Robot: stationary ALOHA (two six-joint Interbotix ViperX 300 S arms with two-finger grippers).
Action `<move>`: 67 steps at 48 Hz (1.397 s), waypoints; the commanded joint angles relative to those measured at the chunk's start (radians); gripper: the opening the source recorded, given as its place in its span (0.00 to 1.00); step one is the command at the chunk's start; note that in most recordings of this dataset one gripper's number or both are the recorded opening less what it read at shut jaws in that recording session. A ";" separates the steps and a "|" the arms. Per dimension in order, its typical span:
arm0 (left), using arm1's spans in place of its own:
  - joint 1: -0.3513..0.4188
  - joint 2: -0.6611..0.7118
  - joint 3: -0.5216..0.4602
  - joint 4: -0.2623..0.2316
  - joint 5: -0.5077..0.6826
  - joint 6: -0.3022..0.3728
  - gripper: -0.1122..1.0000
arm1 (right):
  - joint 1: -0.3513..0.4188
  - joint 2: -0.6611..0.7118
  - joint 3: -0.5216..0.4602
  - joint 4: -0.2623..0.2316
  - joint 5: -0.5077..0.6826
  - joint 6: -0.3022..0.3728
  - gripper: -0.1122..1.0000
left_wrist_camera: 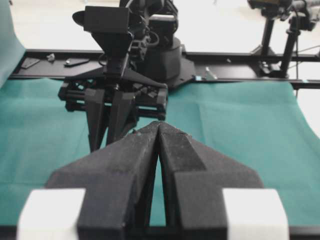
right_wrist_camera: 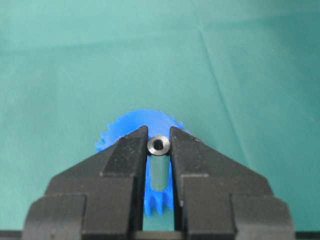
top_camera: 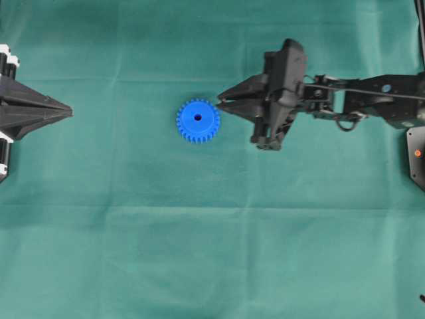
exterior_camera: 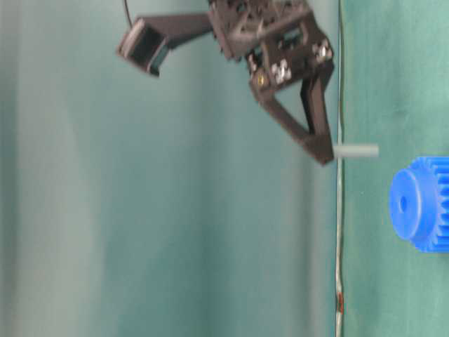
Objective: Insert the shaft placed at a random location into the center hole of the medium gear at another random location.
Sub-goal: 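Carry the shaft left and align it above the blue gear's hole, then lower the shaft into the blue gear's center hole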
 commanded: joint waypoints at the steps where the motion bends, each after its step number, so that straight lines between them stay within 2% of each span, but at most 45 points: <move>1: 0.002 0.006 -0.017 0.003 -0.006 -0.002 0.10 | 0.009 0.008 -0.058 0.003 0.005 0.006 0.23; 16: 0.002 0.008 -0.018 0.003 -0.006 -0.002 0.10 | 0.026 0.064 -0.129 0.002 0.008 0.005 0.23; 67: 0.002 0.008 -0.018 0.003 -0.005 -0.005 0.10 | 0.014 0.130 -0.146 0.002 -0.012 0.002 0.23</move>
